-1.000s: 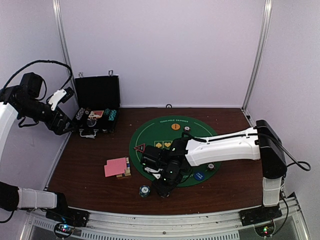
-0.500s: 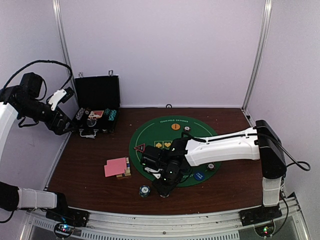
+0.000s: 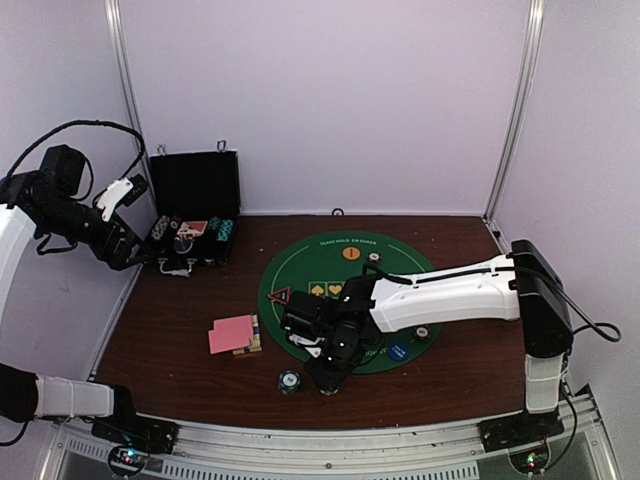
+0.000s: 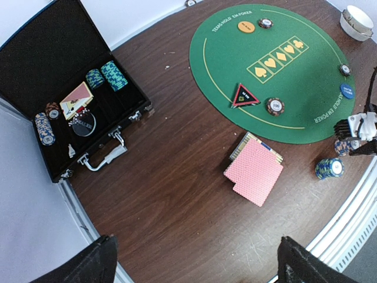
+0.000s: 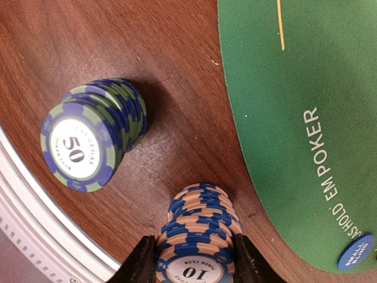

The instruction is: Distribute texas hold em gaming equipment

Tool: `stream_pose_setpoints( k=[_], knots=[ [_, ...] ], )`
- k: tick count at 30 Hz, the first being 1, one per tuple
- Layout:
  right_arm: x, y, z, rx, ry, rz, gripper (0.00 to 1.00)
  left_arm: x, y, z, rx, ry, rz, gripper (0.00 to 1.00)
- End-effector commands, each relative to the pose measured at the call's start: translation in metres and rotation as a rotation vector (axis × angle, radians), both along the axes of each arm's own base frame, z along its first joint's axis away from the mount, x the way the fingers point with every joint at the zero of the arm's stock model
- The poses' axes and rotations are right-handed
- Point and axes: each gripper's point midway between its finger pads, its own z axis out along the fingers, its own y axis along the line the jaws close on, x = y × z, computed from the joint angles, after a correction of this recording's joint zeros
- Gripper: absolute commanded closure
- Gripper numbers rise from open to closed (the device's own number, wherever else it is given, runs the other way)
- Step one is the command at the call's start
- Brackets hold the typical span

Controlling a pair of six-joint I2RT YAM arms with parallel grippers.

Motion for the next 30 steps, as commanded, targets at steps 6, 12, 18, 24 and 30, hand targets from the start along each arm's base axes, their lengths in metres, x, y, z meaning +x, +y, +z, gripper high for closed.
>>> stream_pose_setpoints(
  k=[6,12,18,24,30],
  knots=[
    [0.001,0.003,-0.003,-0.008,-0.007,-0.001,0.72,0.000,0.001,0.013,0.009,-0.049,-0.006,0.02],
    [0.010,0.002,0.015,-0.001,-0.053,-0.011,0.93,0.000,0.001,0.013,0.011,-0.050,-0.006,0.02],
    [0.028,-0.003,0.047,0.021,-0.088,-0.048,0.98,0.000,0.002,0.015,0.010,-0.054,-0.004,0.02],
    [0.067,-0.019,0.079,0.034,-0.152,-0.119,0.98,0.001,0.002,0.016,0.012,-0.053,0.001,0.03],
    [0.158,-0.058,0.094,0.052,-0.224,-0.312,0.98,0.002,0.001,0.014,0.003,-0.043,0.002,0.02]
  ],
)
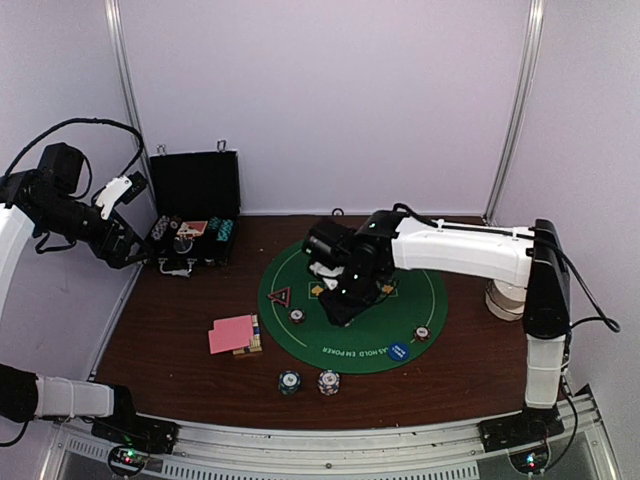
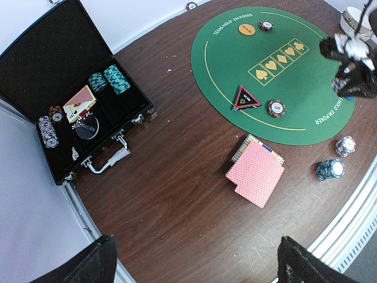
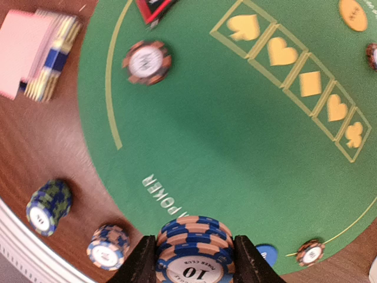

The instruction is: Distribute texas hold em gaming equipment

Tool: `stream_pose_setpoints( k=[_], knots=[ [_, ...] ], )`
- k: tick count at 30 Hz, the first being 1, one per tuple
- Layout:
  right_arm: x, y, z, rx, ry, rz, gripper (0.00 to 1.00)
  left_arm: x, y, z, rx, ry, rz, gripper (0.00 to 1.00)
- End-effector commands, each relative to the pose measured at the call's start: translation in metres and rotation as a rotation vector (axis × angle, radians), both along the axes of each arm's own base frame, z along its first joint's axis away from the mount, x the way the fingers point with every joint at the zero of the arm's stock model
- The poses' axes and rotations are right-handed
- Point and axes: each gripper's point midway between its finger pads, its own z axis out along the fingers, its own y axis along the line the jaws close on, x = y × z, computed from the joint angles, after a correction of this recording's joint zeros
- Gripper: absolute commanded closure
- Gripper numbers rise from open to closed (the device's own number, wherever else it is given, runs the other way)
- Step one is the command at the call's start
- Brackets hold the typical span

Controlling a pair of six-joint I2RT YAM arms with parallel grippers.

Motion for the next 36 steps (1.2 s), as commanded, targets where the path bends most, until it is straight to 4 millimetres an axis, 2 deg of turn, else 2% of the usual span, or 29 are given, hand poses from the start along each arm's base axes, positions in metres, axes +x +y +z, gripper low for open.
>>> stream_pose_setpoints(
  k=[1,5,8,11,15,17,24,29,36],
  knots=[
    [0.081,-0.043,0.031,0.013,-0.124,-0.171,0.97,0.001,0.001,0.009,0.000,-0.028,0.006,0.02],
    [0.145,-0.074,0.025,0.002,-0.162,-0.301,0.98,0.001,0.002,0.009,0.001,-0.026,0.006,0.02],
    [0.185,-0.094,0.015,-0.012,-0.182,-0.375,0.98,0.001,0.002,0.009,0.001,-0.028,0.006,0.02],
    [0.217,-0.113,-0.001,-0.015,-0.175,-0.446,0.99,0.001,0.001,0.009,-0.003,-0.026,0.006,0.02],
    [0.247,-0.137,-0.023,-0.020,-0.157,-0.520,0.99,0.000,0.001,0.009,-0.002,-0.027,0.005,0.02],
    [0.255,-0.145,-0.036,-0.024,-0.139,-0.545,0.99,0.000,0.002,0.008,0.003,-0.028,0.004,0.02],
    [0.272,-0.161,-0.064,-0.016,-0.107,-0.585,0.99,0.002,0.002,0.008,0.011,-0.029,0.000,0.03],
    [0.280,-0.164,-0.077,-0.005,-0.092,-0.592,0.98,0.004,0.002,0.008,0.005,-0.025,0.000,0.02],
    [0.288,-0.161,-0.084,0.019,-0.078,-0.603,0.95,0.005,0.002,0.007,0.009,-0.021,0.002,0.03]
  ],
)
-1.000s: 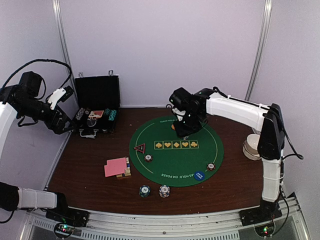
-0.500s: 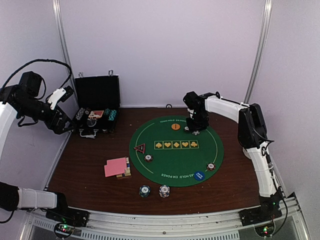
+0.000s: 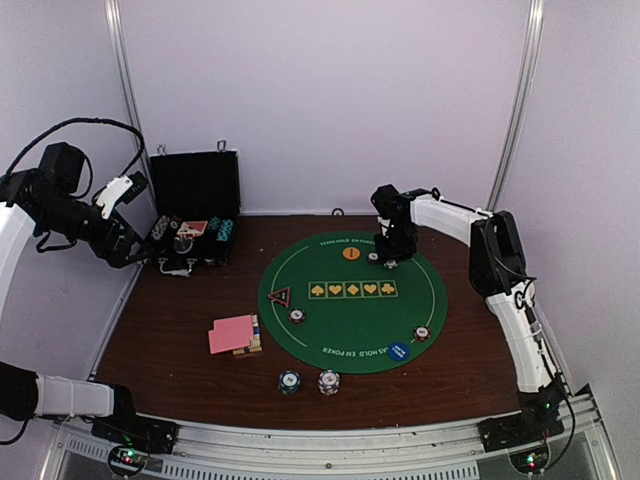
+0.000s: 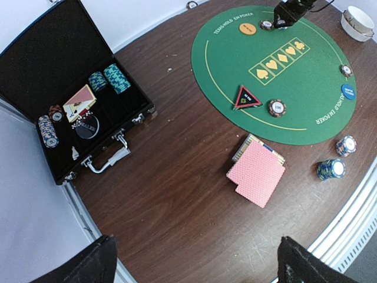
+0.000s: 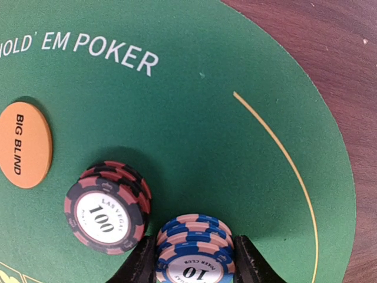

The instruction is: Distribute texas hold em gaming equipment

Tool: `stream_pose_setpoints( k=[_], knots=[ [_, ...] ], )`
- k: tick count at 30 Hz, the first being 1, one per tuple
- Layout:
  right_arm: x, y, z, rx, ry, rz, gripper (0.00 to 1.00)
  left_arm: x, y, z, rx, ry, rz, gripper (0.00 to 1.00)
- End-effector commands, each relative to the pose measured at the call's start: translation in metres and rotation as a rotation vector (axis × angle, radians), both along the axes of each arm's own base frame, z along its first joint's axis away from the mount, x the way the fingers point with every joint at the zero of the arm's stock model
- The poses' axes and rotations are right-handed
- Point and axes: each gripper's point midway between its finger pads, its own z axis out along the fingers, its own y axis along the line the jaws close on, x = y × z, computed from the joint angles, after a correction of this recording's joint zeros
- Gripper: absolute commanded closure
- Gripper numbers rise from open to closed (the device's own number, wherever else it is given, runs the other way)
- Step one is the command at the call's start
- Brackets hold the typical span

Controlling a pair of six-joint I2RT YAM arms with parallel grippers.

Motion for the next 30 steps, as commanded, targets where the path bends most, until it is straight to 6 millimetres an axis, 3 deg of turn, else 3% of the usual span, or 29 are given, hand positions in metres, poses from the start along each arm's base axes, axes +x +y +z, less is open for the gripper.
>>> stream_pose_setpoints(
  k=[1,7,15,22,30],
  knots=[
    [0.010,0.000,0.000,0.023,-0.015,-0.014,0.94,0.003,0.002,0.008,0.007,-0.027,0.001,0.02],
    [0.010,-0.004,-0.003,0.020,-0.007,-0.022,0.85,0.004,0.002,0.008,0.008,-0.028,-0.001,0.03],
    [0.003,-0.006,0.002,0.018,-0.003,-0.018,0.56,0.003,0.002,0.007,0.011,-0.025,0.000,0.02],
    [0.002,-0.006,0.029,0.042,-0.048,-0.012,0.38,0.002,0.002,0.010,0.011,-0.036,0.001,0.02],
    [-0.010,0.005,0.073,0.076,-0.107,0.021,0.35,0.000,0.003,0.014,0.015,-0.044,0.004,0.03]
  ],
)
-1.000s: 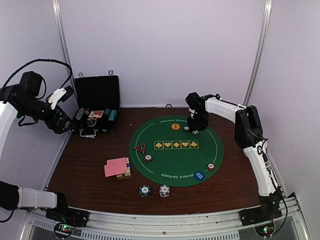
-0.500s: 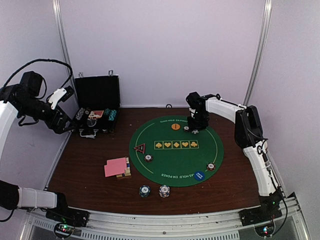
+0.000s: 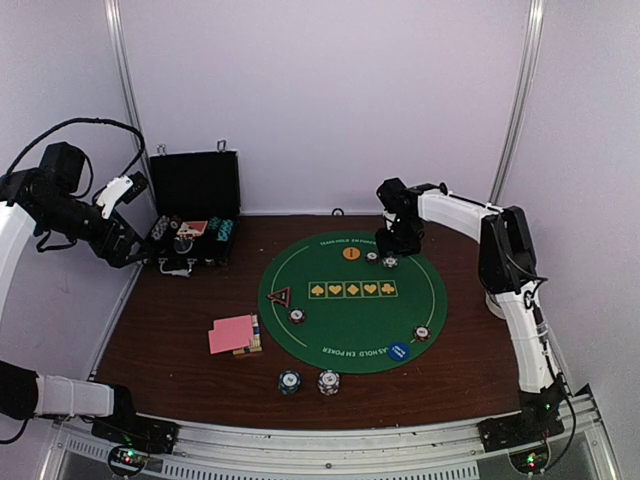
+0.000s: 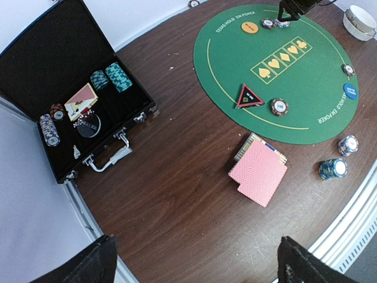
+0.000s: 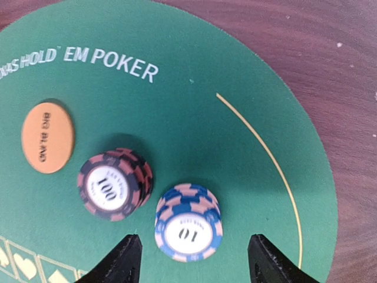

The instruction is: Distribute texas hold em gaming equipment

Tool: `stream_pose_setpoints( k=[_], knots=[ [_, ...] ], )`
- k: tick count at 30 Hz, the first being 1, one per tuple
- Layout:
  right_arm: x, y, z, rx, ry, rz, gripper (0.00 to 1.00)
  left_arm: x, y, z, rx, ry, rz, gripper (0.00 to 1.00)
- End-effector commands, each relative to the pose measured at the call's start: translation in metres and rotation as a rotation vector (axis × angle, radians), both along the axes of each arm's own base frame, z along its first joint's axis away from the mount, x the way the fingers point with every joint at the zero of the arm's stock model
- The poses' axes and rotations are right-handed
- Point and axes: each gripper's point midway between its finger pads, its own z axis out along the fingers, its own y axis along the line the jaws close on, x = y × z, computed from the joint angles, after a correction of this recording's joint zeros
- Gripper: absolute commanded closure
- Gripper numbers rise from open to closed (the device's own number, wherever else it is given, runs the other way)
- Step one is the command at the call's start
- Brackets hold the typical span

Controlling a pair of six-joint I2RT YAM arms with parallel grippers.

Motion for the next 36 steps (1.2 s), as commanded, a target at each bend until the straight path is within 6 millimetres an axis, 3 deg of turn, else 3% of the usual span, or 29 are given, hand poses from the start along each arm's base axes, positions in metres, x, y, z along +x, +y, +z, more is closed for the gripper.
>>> stream_pose_setpoints(
  k=[1,4,9,20,30,36],
  knots=[
    [-0.012,0.012,0.061,0.040,-0.094,0.035,0.34,-0.002,0.002,0.014,0.008,-0.045,-0.001,0.02],
    [-0.032,0.027,0.081,0.054,-0.119,0.067,0.31,-0.002,0.002,0.012,0.009,-0.039,-0.001,0.02],
    [-0.084,0.063,0.109,0.061,-0.168,0.167,0.23,-0.003,0.002,0.007,0.009,-0.024,0.001,0.02],
    [-0.233,0.156,0.112,0.046,-0.110,0.501,0.11,-0.007,0.002,0.004,0.013,-0.018,0.000,0.03],
    [-0.316,0.178,0.099,0.042,0.026,0.690,0.06,-0.009,0.001,0.005,0.009,-0.020,-0.005,0.03],
    [-0.342,0.180,0.073,0.054,0.131,0.744,0.09,-0.010,0.001,0.007,0.003,-0.022,-0.004,0.02]
  ],
)
